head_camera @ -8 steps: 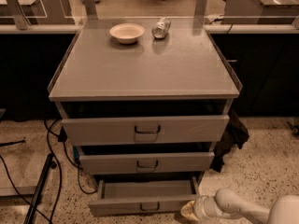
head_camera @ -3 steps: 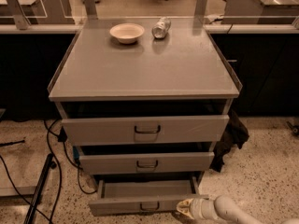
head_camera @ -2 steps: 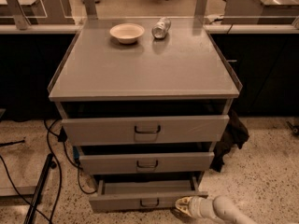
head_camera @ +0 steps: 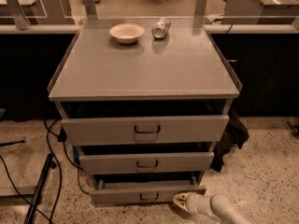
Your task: Close bottom drawer
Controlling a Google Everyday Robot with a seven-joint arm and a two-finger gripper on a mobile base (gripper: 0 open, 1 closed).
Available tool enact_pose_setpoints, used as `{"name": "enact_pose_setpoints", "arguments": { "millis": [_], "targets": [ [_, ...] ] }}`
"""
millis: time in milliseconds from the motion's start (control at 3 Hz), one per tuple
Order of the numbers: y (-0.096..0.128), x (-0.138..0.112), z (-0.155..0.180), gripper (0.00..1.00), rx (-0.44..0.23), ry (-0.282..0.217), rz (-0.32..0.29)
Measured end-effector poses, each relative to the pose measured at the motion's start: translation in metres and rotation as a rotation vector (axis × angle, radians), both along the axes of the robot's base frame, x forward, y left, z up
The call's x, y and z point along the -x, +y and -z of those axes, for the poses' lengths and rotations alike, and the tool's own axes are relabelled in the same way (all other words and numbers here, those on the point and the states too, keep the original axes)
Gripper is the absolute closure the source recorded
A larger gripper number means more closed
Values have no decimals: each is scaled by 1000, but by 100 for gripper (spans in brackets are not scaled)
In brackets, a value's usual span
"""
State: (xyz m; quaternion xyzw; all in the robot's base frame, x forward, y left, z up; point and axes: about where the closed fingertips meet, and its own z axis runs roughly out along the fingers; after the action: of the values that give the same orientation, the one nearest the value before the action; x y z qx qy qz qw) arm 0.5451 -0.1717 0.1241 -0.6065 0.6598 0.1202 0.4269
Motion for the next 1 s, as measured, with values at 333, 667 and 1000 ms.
{"name": "enact_pose_setpoints", "arguments": {
  "millis": [333,667,1000],
  "targets": [
    [0,-14,5,100,-2,-36,12],
    [-2,-29,9,100,-16,-65,43],
    [0,-53,15,100,-45,-104,81]
  ]
}}
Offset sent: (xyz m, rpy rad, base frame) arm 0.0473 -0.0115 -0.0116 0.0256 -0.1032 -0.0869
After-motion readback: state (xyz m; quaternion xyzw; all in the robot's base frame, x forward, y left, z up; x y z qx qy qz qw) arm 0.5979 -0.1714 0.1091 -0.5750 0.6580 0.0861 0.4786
